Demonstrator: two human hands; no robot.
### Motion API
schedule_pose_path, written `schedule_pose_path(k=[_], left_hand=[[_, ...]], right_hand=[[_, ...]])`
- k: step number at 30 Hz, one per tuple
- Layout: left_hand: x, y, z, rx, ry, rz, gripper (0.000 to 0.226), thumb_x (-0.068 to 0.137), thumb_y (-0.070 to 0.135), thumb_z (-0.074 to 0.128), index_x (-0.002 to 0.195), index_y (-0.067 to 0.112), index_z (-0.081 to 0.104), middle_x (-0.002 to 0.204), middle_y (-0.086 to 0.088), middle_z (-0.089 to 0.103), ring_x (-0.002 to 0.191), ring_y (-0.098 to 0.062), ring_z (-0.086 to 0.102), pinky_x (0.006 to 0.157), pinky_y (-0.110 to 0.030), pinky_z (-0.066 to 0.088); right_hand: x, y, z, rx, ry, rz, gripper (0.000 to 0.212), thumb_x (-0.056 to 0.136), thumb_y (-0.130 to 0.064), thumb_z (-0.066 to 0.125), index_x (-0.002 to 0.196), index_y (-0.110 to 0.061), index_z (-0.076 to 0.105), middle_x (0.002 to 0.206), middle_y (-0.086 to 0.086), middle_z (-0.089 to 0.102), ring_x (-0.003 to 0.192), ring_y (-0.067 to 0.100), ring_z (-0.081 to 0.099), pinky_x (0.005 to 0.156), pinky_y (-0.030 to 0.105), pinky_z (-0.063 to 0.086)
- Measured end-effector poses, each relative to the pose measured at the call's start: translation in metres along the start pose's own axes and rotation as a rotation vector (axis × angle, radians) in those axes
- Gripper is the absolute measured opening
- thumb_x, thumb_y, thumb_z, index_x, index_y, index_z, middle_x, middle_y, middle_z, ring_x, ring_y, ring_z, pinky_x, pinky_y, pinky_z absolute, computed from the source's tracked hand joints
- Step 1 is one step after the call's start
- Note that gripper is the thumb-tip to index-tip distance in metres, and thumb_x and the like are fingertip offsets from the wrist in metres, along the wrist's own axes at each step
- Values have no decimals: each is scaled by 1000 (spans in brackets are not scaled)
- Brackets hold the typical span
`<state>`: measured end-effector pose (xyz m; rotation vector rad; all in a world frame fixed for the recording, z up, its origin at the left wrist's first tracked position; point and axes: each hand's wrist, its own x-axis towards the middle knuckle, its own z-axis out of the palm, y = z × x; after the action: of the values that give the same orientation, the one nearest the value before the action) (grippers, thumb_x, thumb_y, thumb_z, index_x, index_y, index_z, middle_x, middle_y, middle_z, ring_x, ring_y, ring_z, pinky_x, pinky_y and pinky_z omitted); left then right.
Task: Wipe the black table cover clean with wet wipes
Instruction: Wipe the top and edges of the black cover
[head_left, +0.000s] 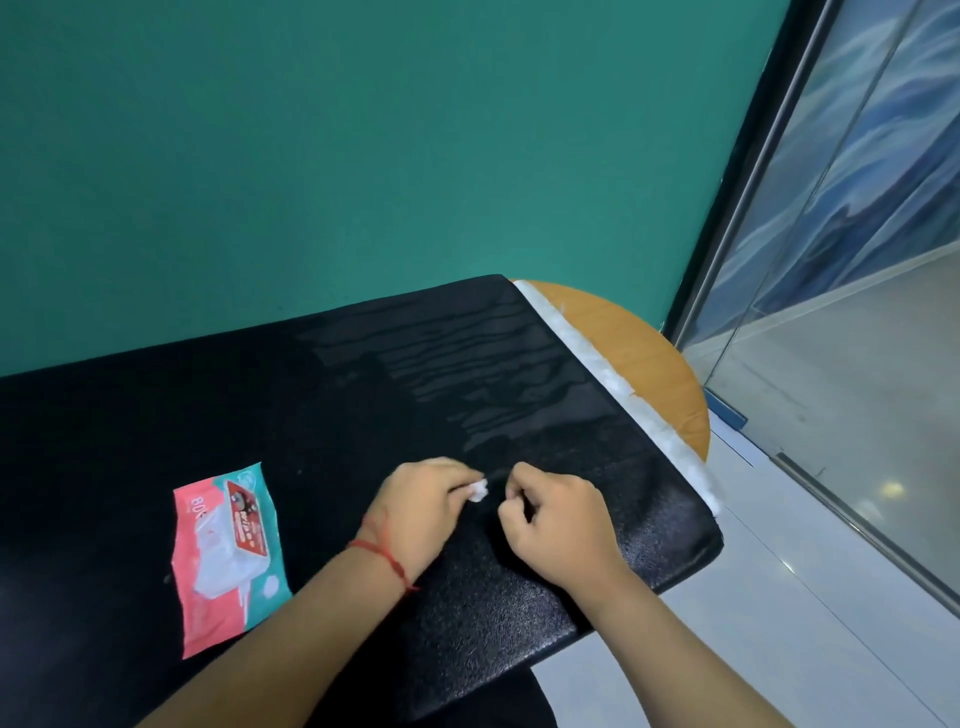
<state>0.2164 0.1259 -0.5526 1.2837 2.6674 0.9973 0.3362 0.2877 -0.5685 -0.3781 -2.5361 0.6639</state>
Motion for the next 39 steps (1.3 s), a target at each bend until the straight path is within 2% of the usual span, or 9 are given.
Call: schedule_pose_path(k=[4,11,18,22,25,31,33,36,39], left_hand=[[42,10,25,49,-109,183,18,91,18,68,93,30,82,98,12,73,92,-8,64,87,-27,52],[95,-47,5,95,57,-55,16,92,16,75,94,28,85,96,10,66,91,-14,67,85,-36,56],[46,8,21,29,-166,377,23,90,13,56,93,21,78,93,8,72,87,-11,65,88,-30,52],[105,-50,5,158,61,156,23,85,4,74,90,24,84,85,5,70,80,-19,70,75,-34,59],[126,-60,1,224,38,-37,28,88,-2,68,93,21,84,93,1,71,91,-26,70,80,-40,59],[76,-18,17,61,-159,356,34,90,23,48,94,27,82,93,10,74,86,-13,68,83,-25,52],[100,-34,7,87,-105,316,30,93,27,53,94,25,83,90,8,73,85,-15,69,81,-31,57],[142,-60,-5,185,-19,55,23,89,6,66,94,20,84,94,0,72,90,-26,70,83,-41,58],[140,-39,0,194,-98,84,30,86,2,61,94,20,84,97,0,73,95,-28,69,85,-41,58]], right_hand=[[0,6,1,66,50,11,6,80,-28,51,75,-25,52,55,-6,48,51,18,49,49,36,45],[6,9,4,-14,-65,-11,10,82,-30,41,72,-28,38,55,-8,36,54,20,42,52,37,43],[8,9,-2,115,4,30,17,86,-26,42,71,-31,37,59,-10,39,55,16,43,53,39,43],[7,10,-1,100,-34,37,14,83,-26,41,71,-30,38,58,-8,42,56,17,45,54,38,44],[6,8,0,49,-64,36,12,84,-28,40,73,-31,37,57,-10,41,57,17,45,55,37,45],[8,3,-2,-21,-106,41,14,86,-31,40,73,-31,38,59,-11,40,57,18,47,55,38,43],[8,3,-1,-48,-127,54,15,86,-32,37,72,-25,39,59,-8,41,57,20,46,55,37,38],[12,1,6,-211,-193,76,29,84,-41,27,72,-18,40,59,-3,40,60,25,46,57,36,32],[18,-7,6,-329,-239,93,33,86,-44,25,73,-18,40,63,-2,46,65,30,49,59,37,34]])
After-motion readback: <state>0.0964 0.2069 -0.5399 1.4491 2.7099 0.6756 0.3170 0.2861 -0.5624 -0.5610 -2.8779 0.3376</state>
